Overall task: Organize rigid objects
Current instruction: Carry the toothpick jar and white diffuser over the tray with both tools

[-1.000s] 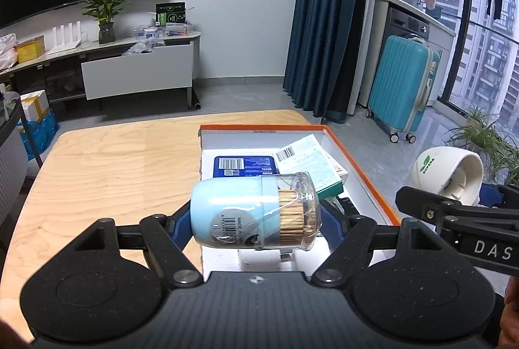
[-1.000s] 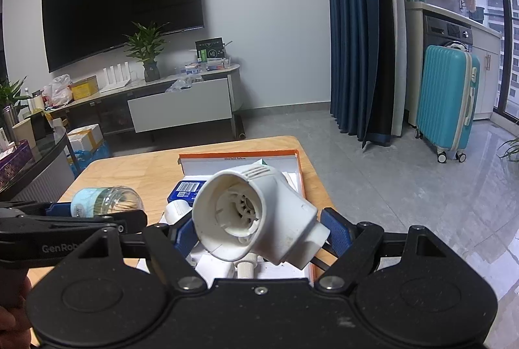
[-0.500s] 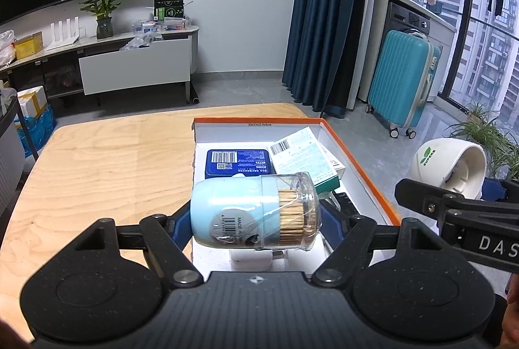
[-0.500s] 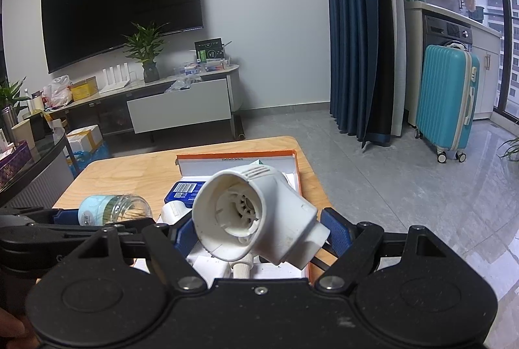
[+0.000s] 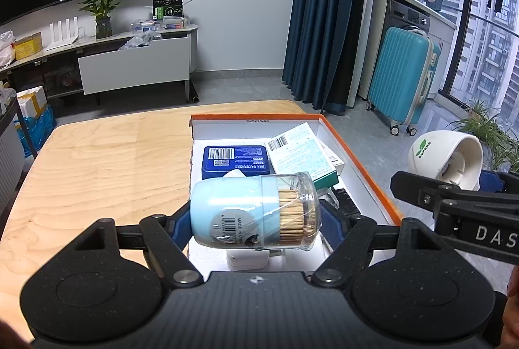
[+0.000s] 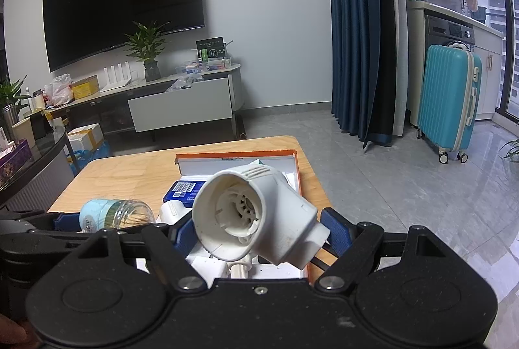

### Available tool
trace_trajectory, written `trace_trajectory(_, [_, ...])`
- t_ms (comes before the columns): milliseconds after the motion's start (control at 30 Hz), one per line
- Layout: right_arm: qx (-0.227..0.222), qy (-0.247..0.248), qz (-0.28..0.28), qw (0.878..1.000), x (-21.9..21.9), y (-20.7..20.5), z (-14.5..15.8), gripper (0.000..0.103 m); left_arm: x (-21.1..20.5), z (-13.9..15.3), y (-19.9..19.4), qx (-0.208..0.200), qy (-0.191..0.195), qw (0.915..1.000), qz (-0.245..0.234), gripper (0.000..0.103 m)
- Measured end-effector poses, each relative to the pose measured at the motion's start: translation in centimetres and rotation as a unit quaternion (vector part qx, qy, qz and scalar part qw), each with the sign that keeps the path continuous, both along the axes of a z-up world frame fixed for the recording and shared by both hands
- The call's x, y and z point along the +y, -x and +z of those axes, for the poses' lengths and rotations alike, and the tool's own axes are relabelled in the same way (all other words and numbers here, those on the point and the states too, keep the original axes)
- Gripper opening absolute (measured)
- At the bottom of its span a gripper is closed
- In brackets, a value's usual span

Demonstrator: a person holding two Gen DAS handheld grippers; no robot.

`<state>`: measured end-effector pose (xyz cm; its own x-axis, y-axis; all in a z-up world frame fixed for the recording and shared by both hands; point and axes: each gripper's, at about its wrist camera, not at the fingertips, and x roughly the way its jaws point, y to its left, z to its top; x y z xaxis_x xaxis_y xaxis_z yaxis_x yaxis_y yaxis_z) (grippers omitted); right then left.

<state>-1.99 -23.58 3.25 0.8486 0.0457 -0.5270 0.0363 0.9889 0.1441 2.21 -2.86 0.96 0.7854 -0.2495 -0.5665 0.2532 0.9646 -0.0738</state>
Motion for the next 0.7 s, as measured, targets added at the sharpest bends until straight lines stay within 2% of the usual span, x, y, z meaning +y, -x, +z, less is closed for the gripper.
trace_trajectory(700, [0.008, 0.001, 0.003, 1.0, -0.2, -1.9, -0.7, 0.094, -0.2, -0.2, -2.1, 0.015, 0.003, 0.9999, 0.0, 0.078])
